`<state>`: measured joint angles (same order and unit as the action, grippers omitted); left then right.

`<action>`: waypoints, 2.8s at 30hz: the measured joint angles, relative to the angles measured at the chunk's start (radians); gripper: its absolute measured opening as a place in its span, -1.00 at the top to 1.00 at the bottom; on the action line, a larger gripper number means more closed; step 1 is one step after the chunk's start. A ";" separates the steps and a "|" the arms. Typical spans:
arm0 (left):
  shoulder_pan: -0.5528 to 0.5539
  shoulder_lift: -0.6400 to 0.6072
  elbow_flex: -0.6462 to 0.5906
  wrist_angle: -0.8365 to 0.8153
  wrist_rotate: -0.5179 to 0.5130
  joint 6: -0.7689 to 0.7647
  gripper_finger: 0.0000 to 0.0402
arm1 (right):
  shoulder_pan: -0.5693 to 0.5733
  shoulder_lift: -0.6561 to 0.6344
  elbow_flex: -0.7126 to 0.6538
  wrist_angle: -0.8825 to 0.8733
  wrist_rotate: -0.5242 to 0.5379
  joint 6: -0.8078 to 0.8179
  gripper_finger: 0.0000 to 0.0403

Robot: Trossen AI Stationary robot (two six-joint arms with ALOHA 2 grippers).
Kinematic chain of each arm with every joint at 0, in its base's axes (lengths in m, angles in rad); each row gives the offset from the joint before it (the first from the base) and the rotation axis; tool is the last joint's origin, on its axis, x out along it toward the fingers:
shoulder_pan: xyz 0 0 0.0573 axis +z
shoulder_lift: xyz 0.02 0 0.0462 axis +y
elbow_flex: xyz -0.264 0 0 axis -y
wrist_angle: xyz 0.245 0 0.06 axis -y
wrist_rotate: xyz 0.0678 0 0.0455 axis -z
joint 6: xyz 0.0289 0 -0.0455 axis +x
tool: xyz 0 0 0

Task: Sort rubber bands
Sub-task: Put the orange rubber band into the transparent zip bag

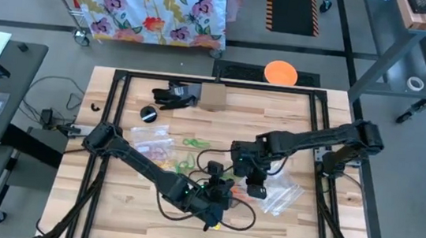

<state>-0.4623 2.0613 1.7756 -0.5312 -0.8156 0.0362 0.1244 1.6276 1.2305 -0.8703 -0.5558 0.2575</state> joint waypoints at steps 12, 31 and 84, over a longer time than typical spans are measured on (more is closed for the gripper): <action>0.018 0.000 0.000 0.000 0.059 -0.003 1.00 | 0.043 -0.006 0.026 0.021 -0.002 -0.004 0.97; 0.013 0.000 0.002 0.026 0.104 0.031 1.00 | 0.023 -0.006 0.026 0.031 0.001 0.003 0.97; -0.030 0.000 0.002 -0.066 -0.089 0.016 1.00 | 0.020 -0.006 0.026 0.126 0.002 0.248 0.97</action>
<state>-0.4925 2.0613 1.7775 -0.5967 -0.9043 0.0518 0.1444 1.6215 1.2568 -0.7444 -0.5537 0.5053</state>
